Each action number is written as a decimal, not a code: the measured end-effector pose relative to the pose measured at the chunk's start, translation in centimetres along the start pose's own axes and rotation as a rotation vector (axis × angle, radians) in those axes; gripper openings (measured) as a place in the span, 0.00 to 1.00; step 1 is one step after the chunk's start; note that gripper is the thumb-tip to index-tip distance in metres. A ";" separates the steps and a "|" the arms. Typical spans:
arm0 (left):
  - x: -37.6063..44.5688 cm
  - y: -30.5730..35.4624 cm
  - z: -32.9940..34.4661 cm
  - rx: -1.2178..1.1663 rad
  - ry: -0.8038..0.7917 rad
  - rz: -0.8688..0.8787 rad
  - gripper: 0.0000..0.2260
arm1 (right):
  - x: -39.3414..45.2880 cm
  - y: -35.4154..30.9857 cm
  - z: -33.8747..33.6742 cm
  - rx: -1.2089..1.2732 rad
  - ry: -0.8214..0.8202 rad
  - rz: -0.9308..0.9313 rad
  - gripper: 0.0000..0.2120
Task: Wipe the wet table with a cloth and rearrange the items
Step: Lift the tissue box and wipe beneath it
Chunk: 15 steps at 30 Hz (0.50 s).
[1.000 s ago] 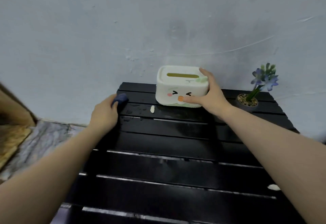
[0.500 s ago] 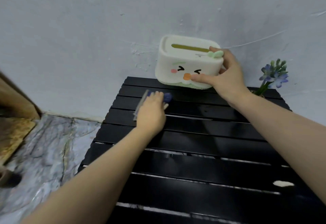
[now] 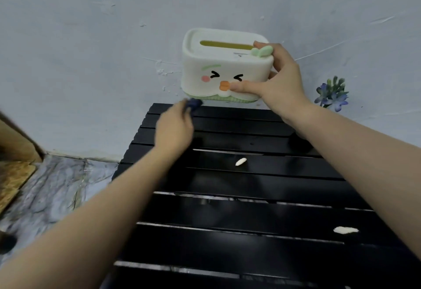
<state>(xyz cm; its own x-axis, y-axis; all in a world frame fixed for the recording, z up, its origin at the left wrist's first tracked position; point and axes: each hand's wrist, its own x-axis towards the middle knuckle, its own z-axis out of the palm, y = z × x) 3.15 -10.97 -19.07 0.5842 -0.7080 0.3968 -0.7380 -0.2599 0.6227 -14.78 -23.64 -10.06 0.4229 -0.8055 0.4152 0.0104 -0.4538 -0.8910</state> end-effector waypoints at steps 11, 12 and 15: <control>2.8 -2.3 6.8 0.241 -0.251 0.110 0.18 | 0.3 3.2 -0.6 0.038 -0.024 0.019 0.37; 2.1 -1.1 7.3 0.186 -0.281 0.136 0.19 | 0.4 3.4 -0.6 0.040 -0.021 0.019 0.37; 0.0 2.2 8.4 0.024 -0.377 0.249 0.18 | 0.5 3.7 -0.4 0.045 -0.002 0.022 0.37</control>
<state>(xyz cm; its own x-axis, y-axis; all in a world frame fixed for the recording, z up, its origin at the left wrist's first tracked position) -1.34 -17.05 -23.38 0.2277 -0.9394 0.2563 -0.8507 -0.0638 0.5218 -14.87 -25.83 -13.10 0.4255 -0.8142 0.3949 0.0421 -0.4181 -0.9074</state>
